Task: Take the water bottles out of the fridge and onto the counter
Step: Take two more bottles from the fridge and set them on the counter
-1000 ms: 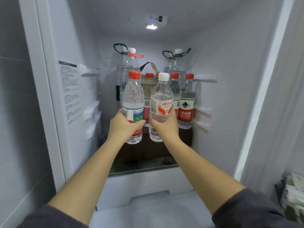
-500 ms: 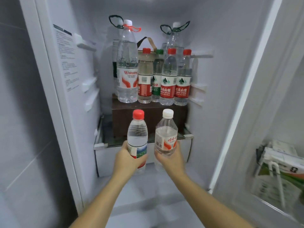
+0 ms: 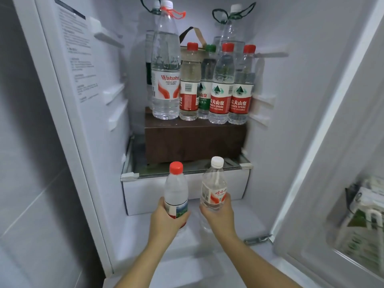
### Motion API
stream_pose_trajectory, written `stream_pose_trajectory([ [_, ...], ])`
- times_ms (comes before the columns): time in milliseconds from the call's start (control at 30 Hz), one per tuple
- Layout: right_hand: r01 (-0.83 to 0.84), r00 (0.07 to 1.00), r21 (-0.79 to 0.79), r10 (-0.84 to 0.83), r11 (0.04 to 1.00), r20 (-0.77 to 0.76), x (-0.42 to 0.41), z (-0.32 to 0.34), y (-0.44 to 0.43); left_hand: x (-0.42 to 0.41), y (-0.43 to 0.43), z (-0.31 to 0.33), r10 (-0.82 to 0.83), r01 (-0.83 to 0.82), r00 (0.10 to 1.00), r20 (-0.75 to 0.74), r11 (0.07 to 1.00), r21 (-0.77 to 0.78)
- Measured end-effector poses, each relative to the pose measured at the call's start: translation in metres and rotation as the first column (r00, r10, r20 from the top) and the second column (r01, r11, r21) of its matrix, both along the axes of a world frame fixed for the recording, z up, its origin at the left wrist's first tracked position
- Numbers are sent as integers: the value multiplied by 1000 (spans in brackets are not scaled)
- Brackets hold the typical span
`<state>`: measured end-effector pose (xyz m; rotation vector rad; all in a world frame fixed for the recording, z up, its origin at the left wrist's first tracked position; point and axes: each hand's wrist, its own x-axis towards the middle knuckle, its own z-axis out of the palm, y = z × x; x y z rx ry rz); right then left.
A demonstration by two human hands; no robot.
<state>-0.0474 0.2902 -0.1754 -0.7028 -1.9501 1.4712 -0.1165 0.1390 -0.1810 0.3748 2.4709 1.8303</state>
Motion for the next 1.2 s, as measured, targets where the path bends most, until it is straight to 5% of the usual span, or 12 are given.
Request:
stream_pose_trajectory([
  [333, -76, 997, -32, 77, 997, 2, -12, 1, 11, -16, 5, 6, -45, 47, 998, 44, 997, -65],
  [667, -259, 962, -159, 270, 953, 50, -10, 18, 38, -32, -5, 9, -187, 180, 975, 123, 981, 69],
  [800, -299, 939, -164, 321, 940, 127, -17, 26, 40, -35, -2, 10, -236, 224, 962, 136, 970, 98],
  [1200, -354, 934, -83, 357, 932, 32, 17, 16, 36, -13, -14, 2, -233, 221, 967, 103, 969, 111],
])
